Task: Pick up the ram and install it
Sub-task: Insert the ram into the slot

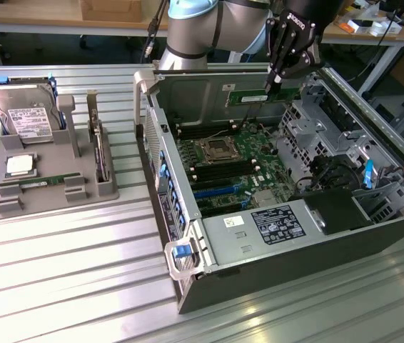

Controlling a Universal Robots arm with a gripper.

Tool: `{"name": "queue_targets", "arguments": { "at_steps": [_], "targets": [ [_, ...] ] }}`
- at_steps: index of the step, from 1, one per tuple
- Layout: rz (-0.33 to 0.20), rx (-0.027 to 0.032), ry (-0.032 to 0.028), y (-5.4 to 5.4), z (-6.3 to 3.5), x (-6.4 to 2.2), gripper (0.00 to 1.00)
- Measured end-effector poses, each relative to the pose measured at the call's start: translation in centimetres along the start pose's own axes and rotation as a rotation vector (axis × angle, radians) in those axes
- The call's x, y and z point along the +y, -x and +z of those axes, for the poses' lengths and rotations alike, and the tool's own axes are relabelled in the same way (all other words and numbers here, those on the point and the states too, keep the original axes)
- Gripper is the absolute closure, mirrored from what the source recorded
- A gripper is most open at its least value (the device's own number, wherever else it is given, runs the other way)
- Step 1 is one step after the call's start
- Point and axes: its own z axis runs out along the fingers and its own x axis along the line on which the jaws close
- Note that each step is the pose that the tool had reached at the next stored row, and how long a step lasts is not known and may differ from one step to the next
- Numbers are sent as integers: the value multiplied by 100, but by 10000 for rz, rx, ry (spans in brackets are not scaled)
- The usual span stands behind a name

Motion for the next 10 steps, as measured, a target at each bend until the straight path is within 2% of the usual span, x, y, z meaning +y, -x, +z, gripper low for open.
{"name": "queue_targets", "arguments": {
  "at_steps": [10],
  "targets": [
    [0,0,0,-2,59,-3,88]
  ]
}}
